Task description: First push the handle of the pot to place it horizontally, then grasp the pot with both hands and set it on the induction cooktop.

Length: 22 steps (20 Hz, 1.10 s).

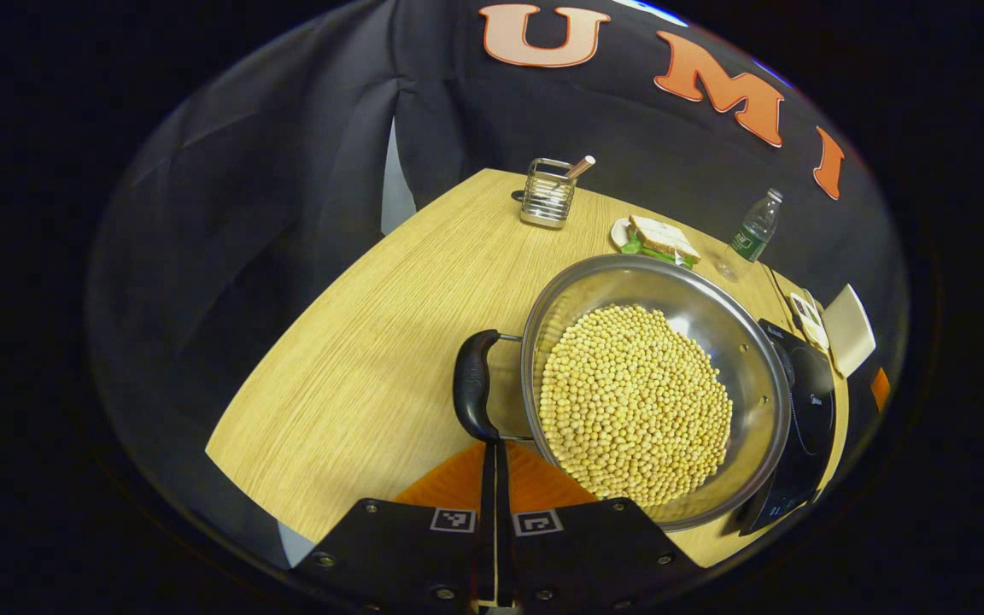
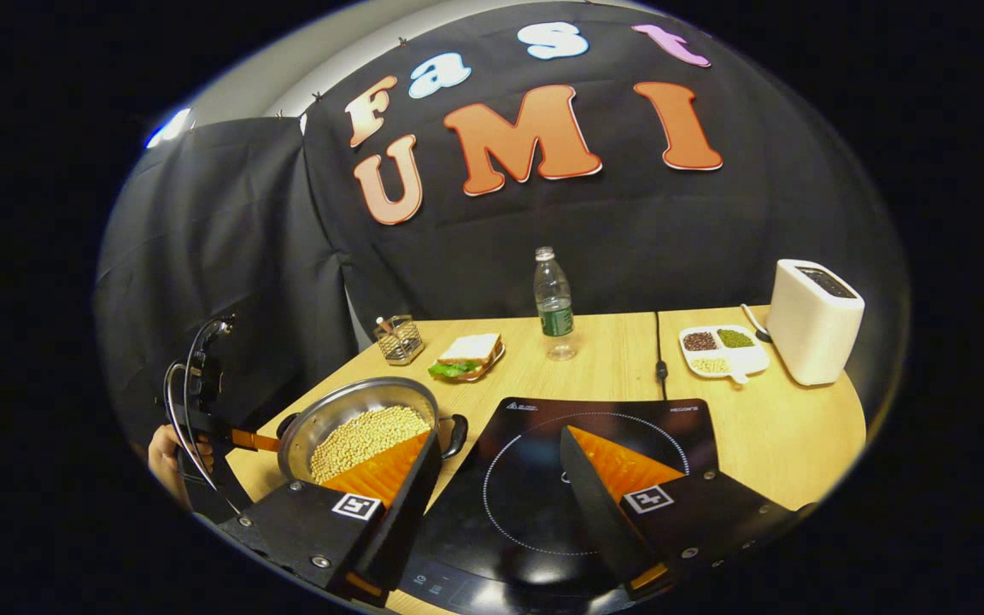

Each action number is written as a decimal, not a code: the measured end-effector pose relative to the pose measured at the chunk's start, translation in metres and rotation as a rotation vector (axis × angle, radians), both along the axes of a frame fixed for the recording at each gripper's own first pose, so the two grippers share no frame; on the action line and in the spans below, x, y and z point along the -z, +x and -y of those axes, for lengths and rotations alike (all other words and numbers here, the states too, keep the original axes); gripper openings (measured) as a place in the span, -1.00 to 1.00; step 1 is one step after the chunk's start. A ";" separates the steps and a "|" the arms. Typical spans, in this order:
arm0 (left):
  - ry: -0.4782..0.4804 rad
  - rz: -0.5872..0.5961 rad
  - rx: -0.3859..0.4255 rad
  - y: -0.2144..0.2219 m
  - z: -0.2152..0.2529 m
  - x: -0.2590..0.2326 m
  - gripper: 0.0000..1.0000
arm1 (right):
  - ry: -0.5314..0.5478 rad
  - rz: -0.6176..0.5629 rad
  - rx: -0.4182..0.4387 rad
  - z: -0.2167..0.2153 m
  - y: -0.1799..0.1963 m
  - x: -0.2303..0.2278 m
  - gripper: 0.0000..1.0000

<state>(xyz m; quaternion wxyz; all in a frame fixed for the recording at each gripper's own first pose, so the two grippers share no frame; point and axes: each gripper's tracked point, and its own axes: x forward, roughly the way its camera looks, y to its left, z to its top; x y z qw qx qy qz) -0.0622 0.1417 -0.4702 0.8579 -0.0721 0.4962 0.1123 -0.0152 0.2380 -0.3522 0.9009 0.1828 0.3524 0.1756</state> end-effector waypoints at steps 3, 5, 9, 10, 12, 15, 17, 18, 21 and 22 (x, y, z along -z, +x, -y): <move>0.018 0.026 0.020 0.014 -0.008 0.003 -0.96 | 0.012 -0.068 -0.034 -0.026 -0.001 0.009 0.70; 0.027 0.048 0.032 0.023 -0.012 0.004 -0.96 | 0.017 -0.121 -0.046 -0.039 -0.001 0.017 0.65; 0.045 0.087 0.044 0.035 -0.025 0.005 -0.94 | 0.022 -0.183 -0.056 -0.057 0.000 0.023 0.64; 0.043 0.088 0.048 0.036 -0.026 0.006 -0.94 | 0.023 -0.199 -0.060 -0.063 0.000 0.024 0.64; 0.042 0.094 0.061 0.039 -0.028 0.005 -0.92 | 0.023 -0.225 -0.071 -0.073 0.000 0.027 0.65; 0.043 0.099 0.080 0.045 -0.029 0.006 -0.92 | 0.002 -0.254 -0.078 -0.083 0.000 0.033 0.64; 0.044 0.098 0.083 0.048 -0.032 0.008 -0.92 | -0.002 -0.276 -0.083 -0.090 0.000 0.037 0.64; 0.041 0.098 0.085 0.049 -0.032 0.008 -0.90 | -0.003 -0.285 -0.083 -0.093 0.001 0.039 0.64; 0.051 0.088 0.086 0.045 -0.037 0.004 -0.89 | 0.000 -0.309 -0.083 -0.100 0.005 0.045 0.65; 0.074 0.094 0.094 0.046 -0.042 0.003 -0.78 | 0.000 -0.321 -0.089 -0.103 0.007 0.048 0.64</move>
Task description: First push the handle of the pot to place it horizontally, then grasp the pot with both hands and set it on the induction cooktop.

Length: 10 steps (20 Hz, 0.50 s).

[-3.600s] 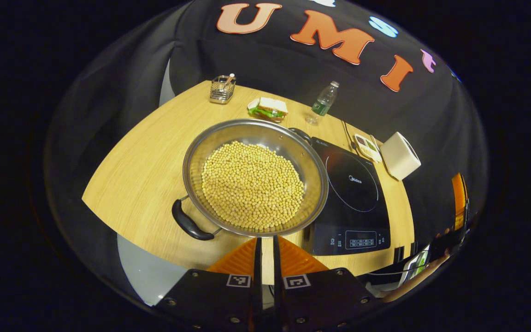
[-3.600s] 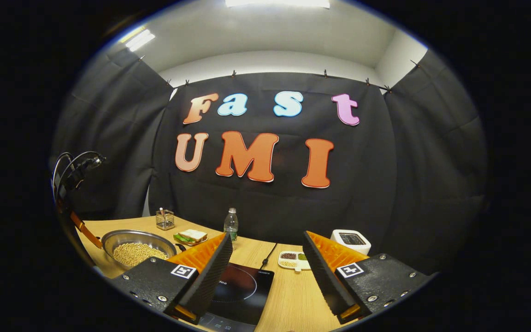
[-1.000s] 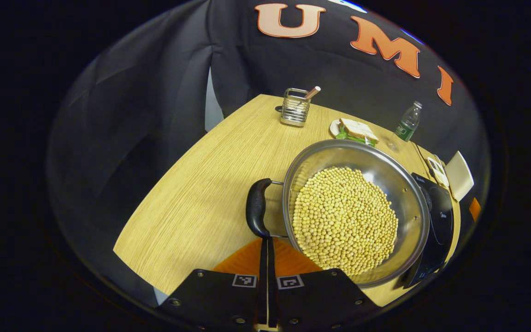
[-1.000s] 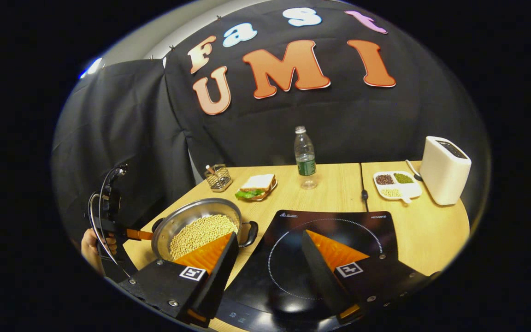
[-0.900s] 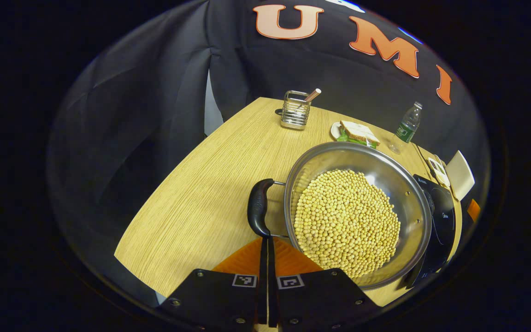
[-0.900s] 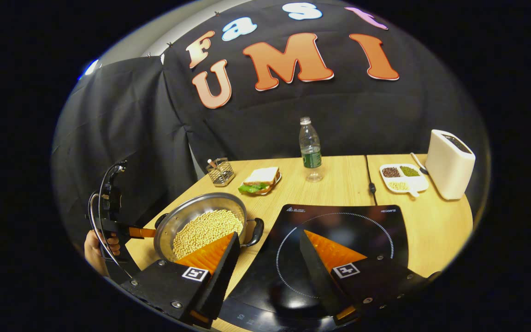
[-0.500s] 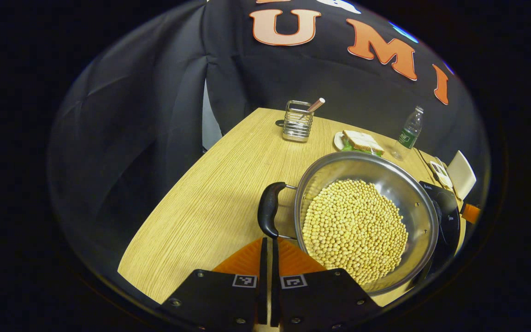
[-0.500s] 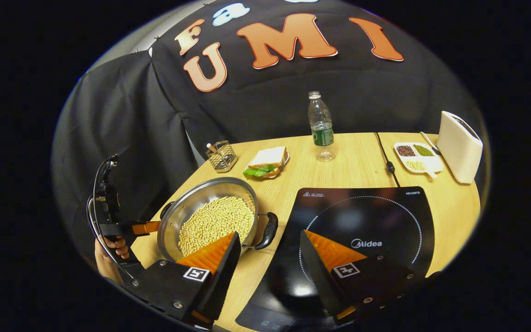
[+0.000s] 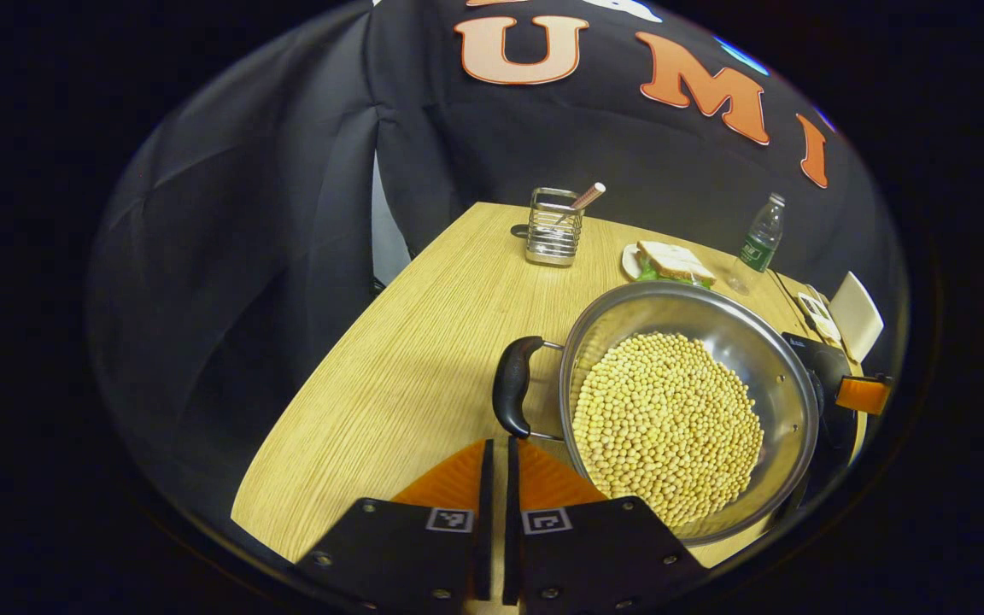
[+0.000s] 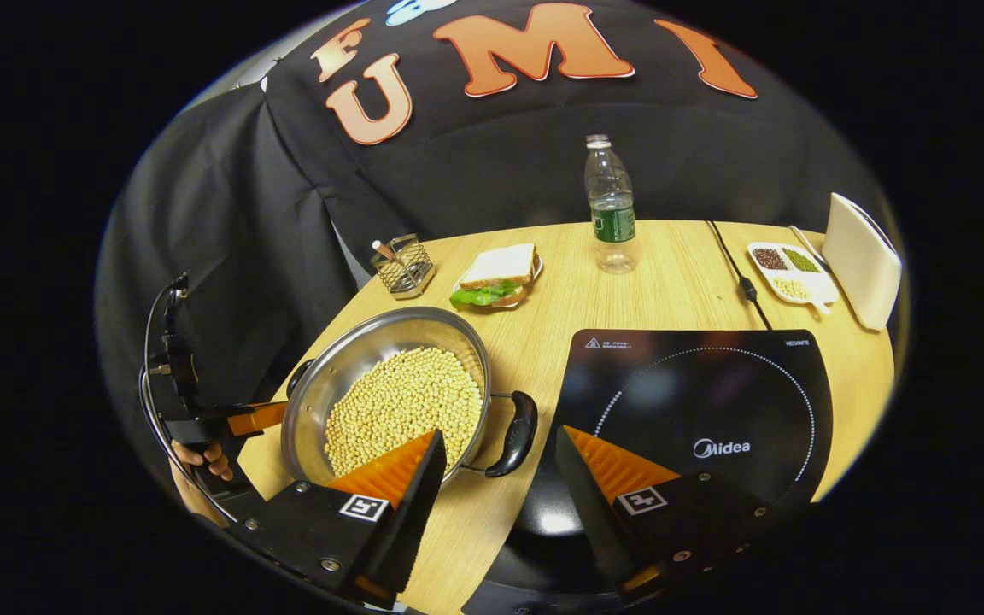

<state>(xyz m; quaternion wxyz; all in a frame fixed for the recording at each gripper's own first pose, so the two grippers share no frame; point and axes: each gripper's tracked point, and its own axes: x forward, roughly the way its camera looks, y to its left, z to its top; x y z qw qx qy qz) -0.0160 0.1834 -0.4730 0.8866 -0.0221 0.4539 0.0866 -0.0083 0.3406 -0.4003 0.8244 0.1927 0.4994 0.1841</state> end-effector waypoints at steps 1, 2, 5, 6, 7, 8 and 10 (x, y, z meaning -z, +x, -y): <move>0.014 0.007 0.010 -0.001 -0.003 -0.007 -0.82 | -0.005 -0.013 0.001 0.001 0.001 0.004 0.64; 0.019 0.017 0.012 -0.001 -0.005 -0.016 -0.44 | -0.006 -0.027 0.008 0.000 0.004 0.007 0.65; -0.007 0.079 0.007 0.008 -0.008 -0.046 0.10 | 0.029 -0.067 0.003 -0.011 0.007 0.009 0.61; -0.011 0.112 0.010 0.014 -0.008 -0.058 0.36 | 0.023 -0.074 -0.001 -0.012 0.009 0.012 0.59; -0.010 0.142 0.009 0.020 -0.013 -0.070 0.55 | 0.013 -0.082 -0.007 -0.012 0.009 0.014 0.59; -0.010 0.164 0.005 0.026 -0.016 -0.082 0.73 | 0.011 -0.089 -0.009 -0.015 0.010 0.015 0.59; -0.025 0.188 0.007 0.036 -0.017 -0.099 0.74 | -0.001 -0.104 -0.014 -0.019 0.010 0.016 0.59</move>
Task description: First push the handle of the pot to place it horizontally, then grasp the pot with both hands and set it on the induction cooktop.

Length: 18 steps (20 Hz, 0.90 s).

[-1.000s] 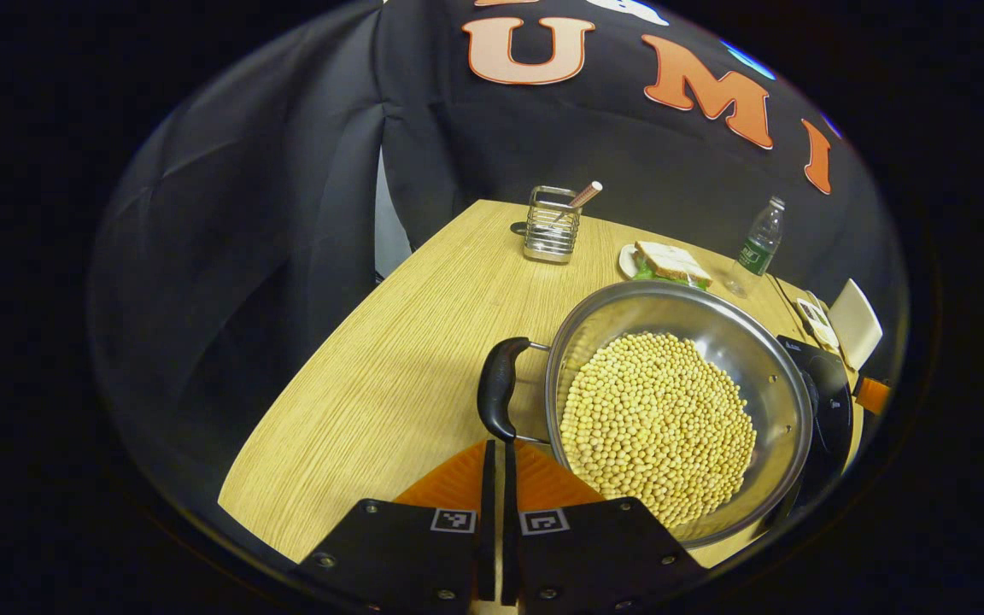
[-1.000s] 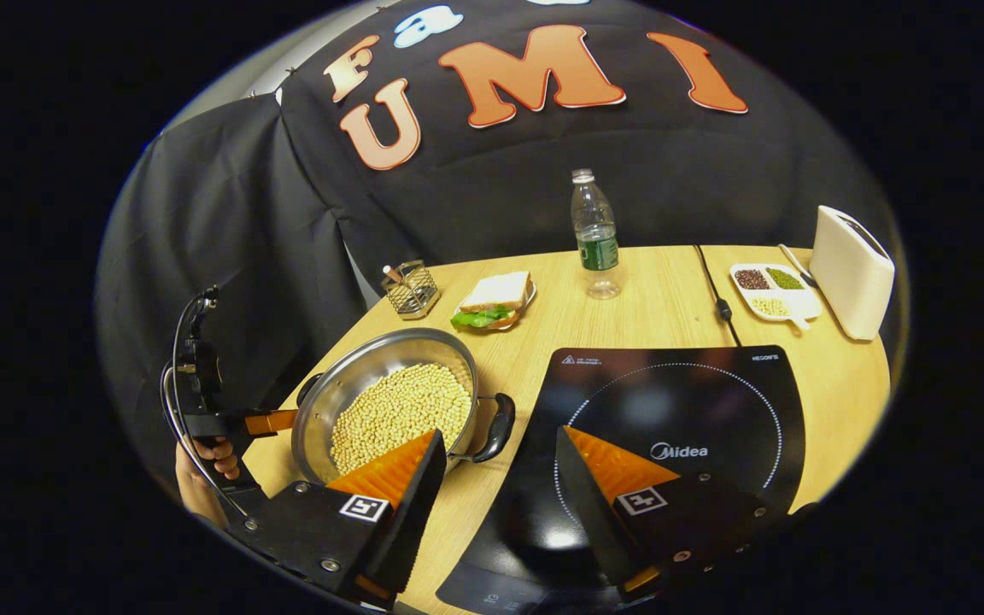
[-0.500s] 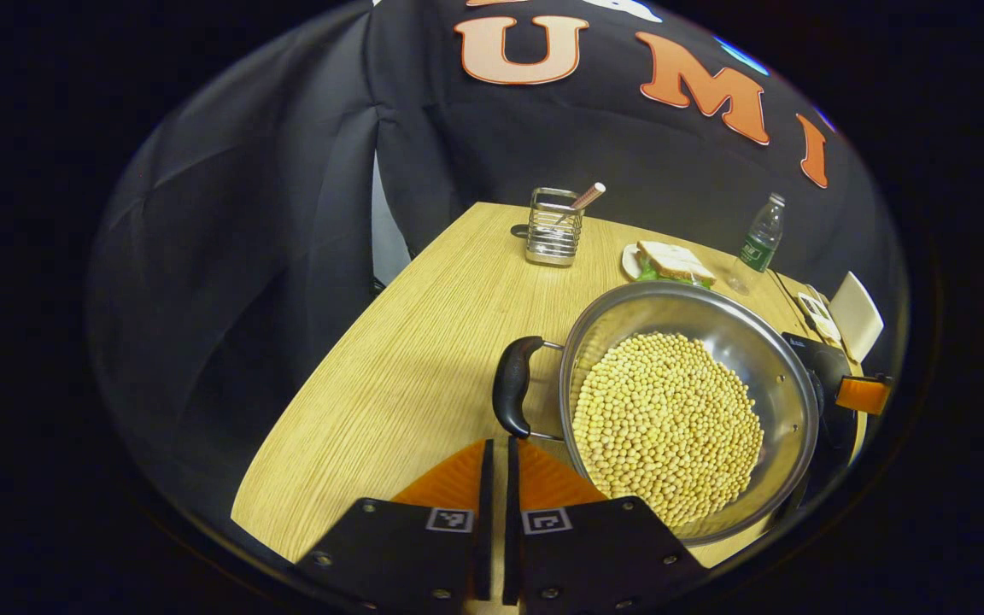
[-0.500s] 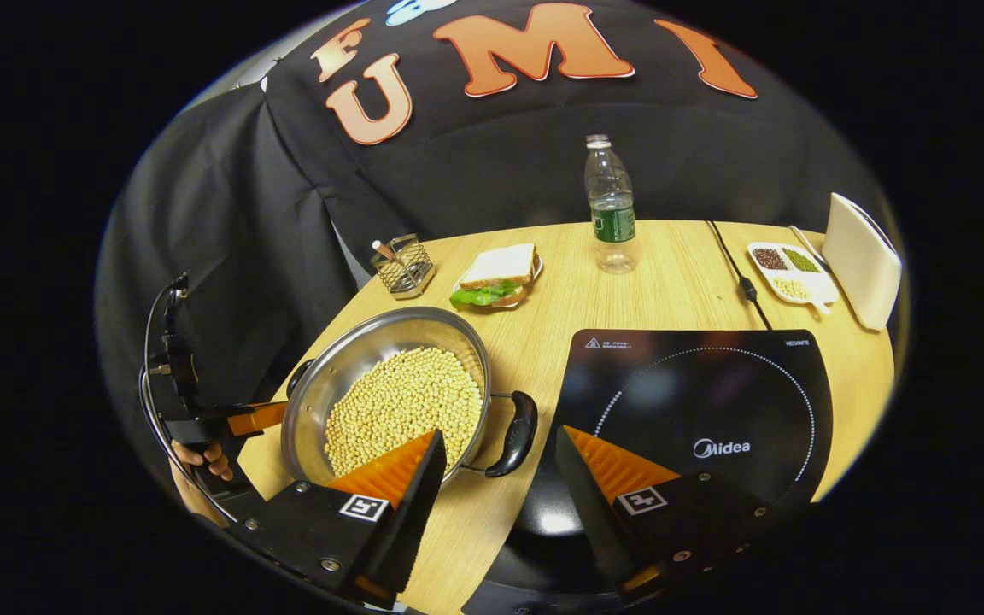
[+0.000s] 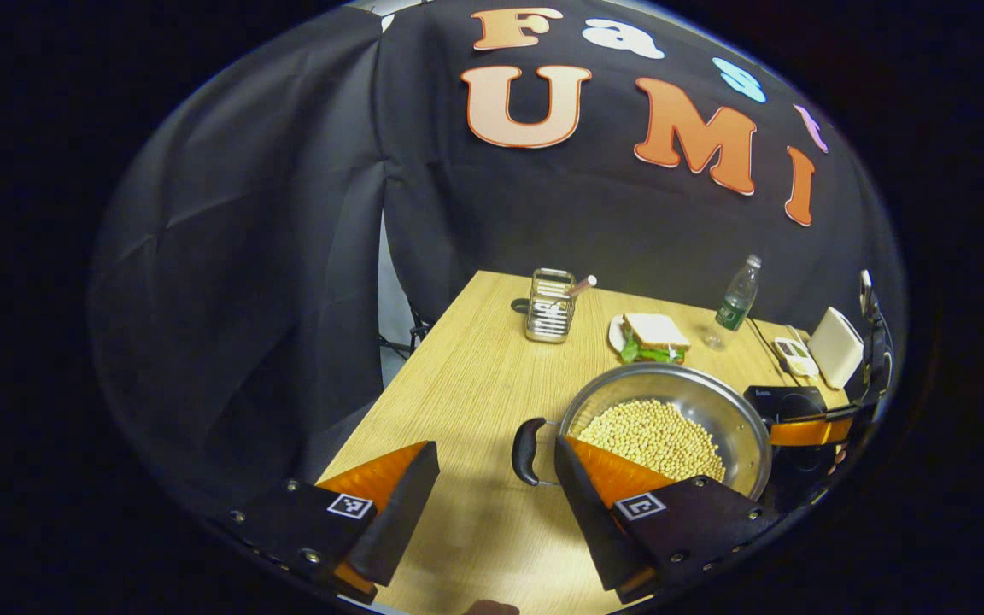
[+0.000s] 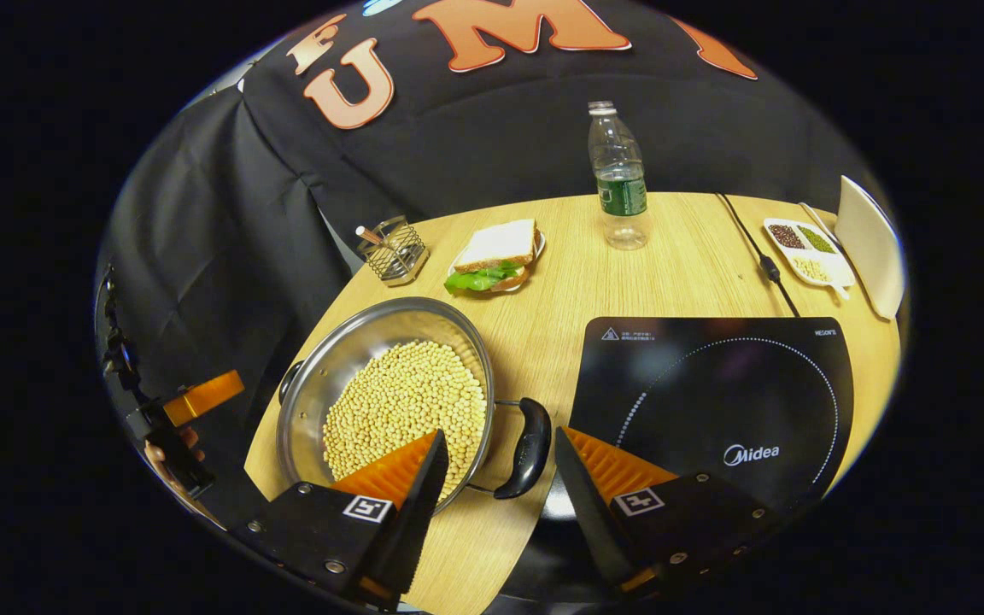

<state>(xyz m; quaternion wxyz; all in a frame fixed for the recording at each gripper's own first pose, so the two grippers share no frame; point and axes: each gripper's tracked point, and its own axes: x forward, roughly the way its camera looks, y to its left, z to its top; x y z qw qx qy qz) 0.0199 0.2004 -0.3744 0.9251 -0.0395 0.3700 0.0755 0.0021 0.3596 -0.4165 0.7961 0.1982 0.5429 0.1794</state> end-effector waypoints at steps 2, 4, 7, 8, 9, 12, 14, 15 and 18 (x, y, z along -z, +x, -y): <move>0.002 -0.011 0.037 0.006 0.002 -0.002 0.74 | -0.036 -0.003 -0.013 -0.002 0.003 0.004 0.59; 0.018 -0.043 0.056 0.009 0.002 0.006 0.74 | -0.074 0.001 -0.022 -0.002 0.007 0.010 0.59; -0.002 -0.075 0.057 0.011 0.008 0.021 0.75 | -0.100 -0.012 -0.033 -0.004 0.006 0.017 0.59; 0.003 -0.084 0.057 0.011 0.007 0.025 0.75 | -0.110 -0.013 -0.033 -0.003 0.007 0.018 0.53; 0.010 -0.092 0.061 0.012 0.007 0.030 0.75 | -0.117 -0.016 -0.035 -0.004 0.006 0.019 0.50; 0.028 -0.131 0.074 0.013 0.011 0.050 0.75 | -0.140 -0.025 -0.032 -0.006 0.008 0.020 0.41; 0.040 -0.156 0.081 0.015 0.013 0.062 0.75 | -0.163 -0.019 -0.044 -0.008 0.009 0.023 0.41; 0.050 -0.163 0.085 0.015 0.014 0.066 0.75 | -0.175 -0.017 -0.048 -0.009 0.009 0.025 0.41; 0.060 -0.157 0.125 0.017 0.022 0.078 0.77 | -0.192 -0.017 -0.055 -0.013 0.008 0.029 0.41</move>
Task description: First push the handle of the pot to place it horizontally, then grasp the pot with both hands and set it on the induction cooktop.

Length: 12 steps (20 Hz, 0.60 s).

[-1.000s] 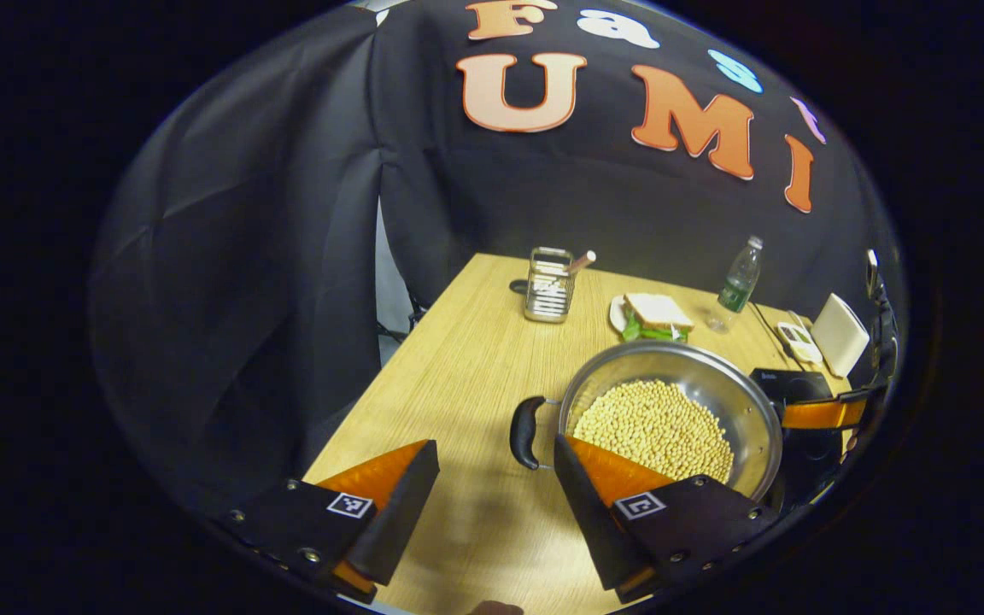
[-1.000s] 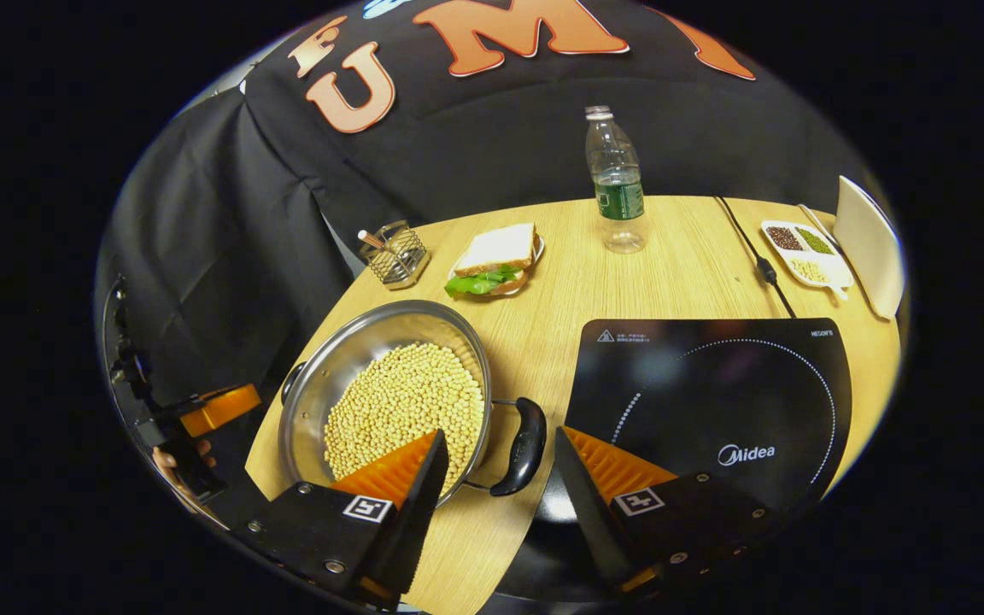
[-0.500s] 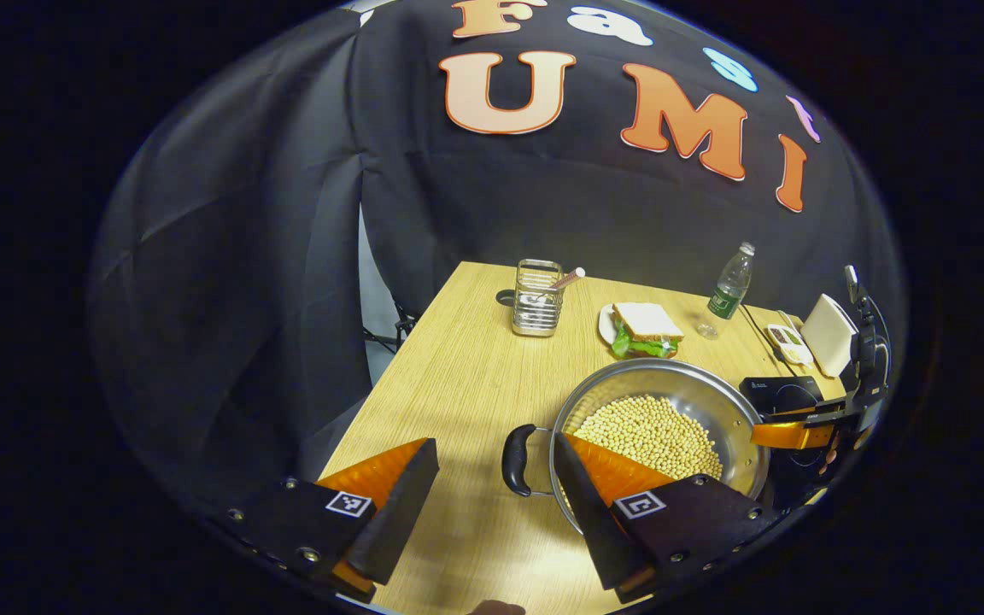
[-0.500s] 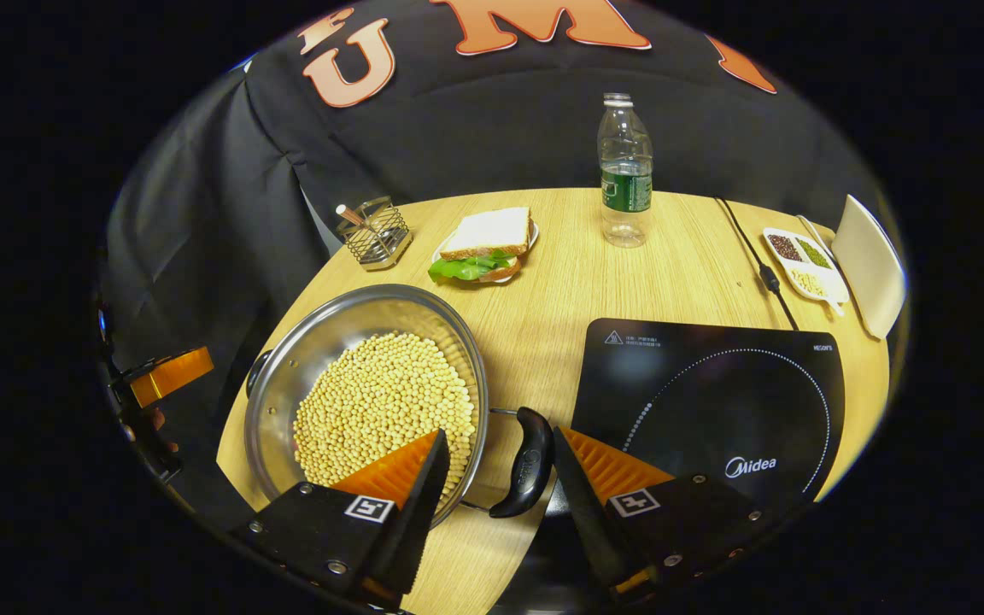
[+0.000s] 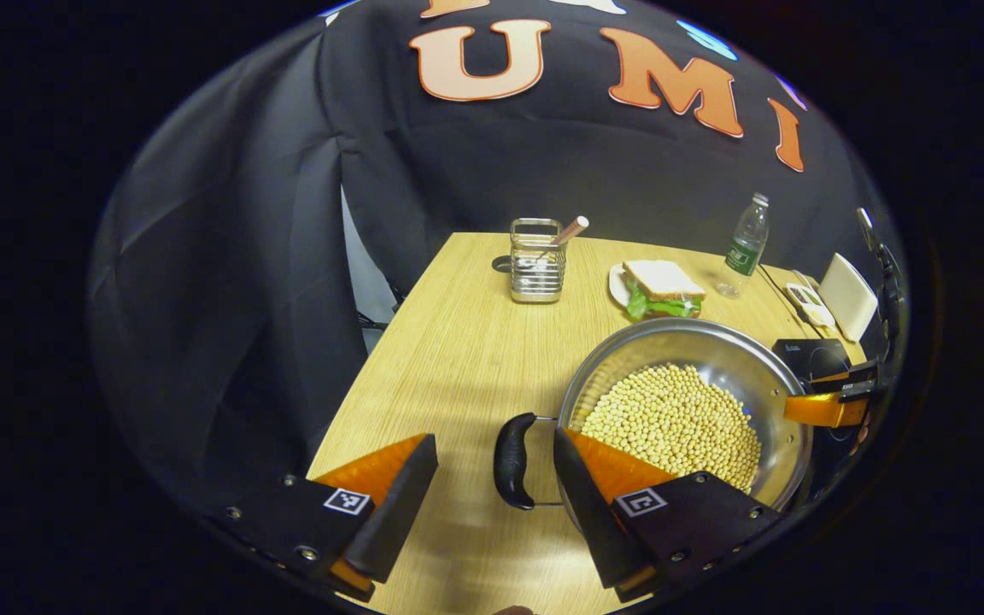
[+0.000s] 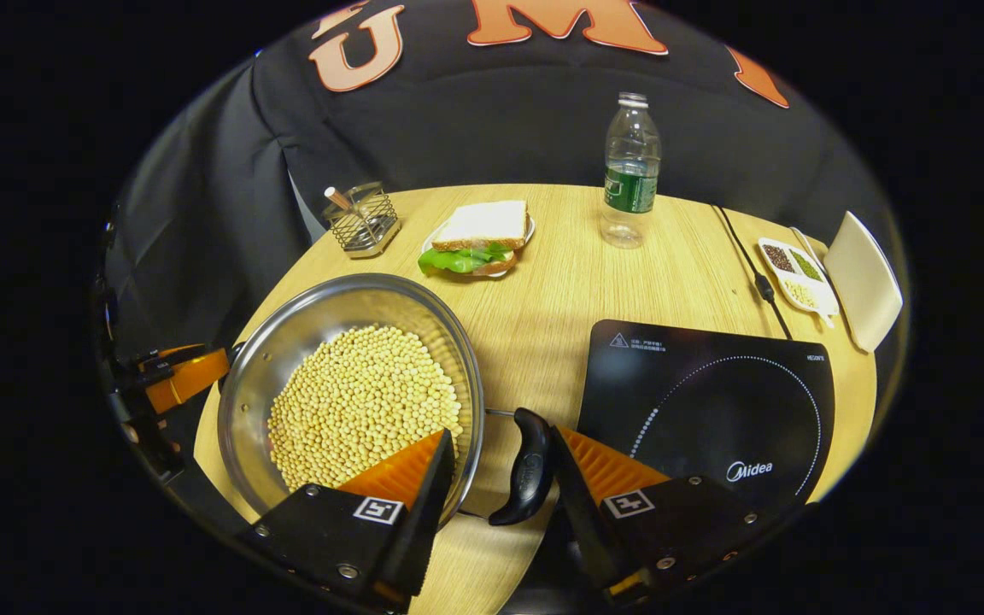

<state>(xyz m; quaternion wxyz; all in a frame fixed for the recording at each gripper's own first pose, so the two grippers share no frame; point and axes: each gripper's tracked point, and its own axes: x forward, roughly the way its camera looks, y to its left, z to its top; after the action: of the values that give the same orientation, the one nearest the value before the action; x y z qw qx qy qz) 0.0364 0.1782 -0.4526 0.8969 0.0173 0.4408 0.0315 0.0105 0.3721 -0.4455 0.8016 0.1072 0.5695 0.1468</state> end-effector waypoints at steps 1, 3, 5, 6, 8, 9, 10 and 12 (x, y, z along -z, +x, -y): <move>0.011 0.011 0.015 0.002 0.000 0.001 0.78 | 0.000 -0.004 -0.001 -0.001 0.000 0.000 0.42; 0.029 -0.003 0.025 0.002 -0.001 0.004 0.77 | 0.007 -0.032 -0.001 -0.004 -0.003 0.006 0.42; 0.041 -0.017 0.025 0.003 -0.002 0.007 0.79 | 0.013 -0.040 0.002 -0.007 -0.002 0.007 0.42; 0.043 -0.025 0.021 0.005 -0.002 0.012 0.79 | 0.011 -0.037 0.000 -0.008 -0.002 0.007 0.41; 0.047 -0.043 0.014 0.006 0.000 0.019 0.79 | 0.008 -0.042 -0.011 -0.013 -0.003 0.009 0.41; 0.042 -0.047 0.011 0.007 0.002 0.022 0.80 | 0.008 -0.048 -0.019 -0.016 -0.005 0.011 0.41; 0.037 -0.053 0.008 0.007 0.004 0.024 0.80 | 0.004 -0.051 -0.025 -0.018 -0.006 0.014 0.41; 0.038 -0.066 -0.005 0.007 0.005 0.033 0.80 | 0.014 -0.069 -0.020 -0.019 -0.006 0.018 0.37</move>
<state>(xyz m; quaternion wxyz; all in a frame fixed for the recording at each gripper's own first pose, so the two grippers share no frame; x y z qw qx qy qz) 0.0429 0.1732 -0.4856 0.8813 0.0342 0.4694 0.0415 0.0041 0.3909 -0.4633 0.7793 0.1121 0.5967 0.1551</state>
